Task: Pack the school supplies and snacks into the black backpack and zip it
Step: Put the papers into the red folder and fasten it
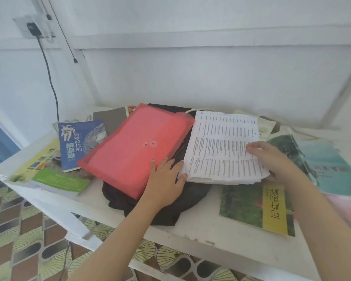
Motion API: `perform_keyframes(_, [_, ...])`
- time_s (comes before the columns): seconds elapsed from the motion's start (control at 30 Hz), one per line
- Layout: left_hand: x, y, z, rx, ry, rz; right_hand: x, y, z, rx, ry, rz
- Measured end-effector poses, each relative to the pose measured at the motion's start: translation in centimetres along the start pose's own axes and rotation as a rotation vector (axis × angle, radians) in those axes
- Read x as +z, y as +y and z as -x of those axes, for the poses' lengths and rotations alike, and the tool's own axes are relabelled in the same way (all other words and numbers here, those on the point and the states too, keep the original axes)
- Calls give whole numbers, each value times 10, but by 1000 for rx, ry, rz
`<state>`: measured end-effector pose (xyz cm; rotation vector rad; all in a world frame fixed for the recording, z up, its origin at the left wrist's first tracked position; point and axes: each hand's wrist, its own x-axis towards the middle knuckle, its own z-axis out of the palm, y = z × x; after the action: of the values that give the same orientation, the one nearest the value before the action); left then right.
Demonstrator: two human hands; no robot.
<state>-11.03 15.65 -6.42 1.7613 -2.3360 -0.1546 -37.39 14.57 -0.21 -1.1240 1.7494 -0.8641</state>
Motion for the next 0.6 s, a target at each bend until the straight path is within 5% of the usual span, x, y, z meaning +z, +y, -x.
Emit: perform_keyframes(0.6, [-25,15,4,-30,-8,1070,-4,29,22,-237,-2,-523])
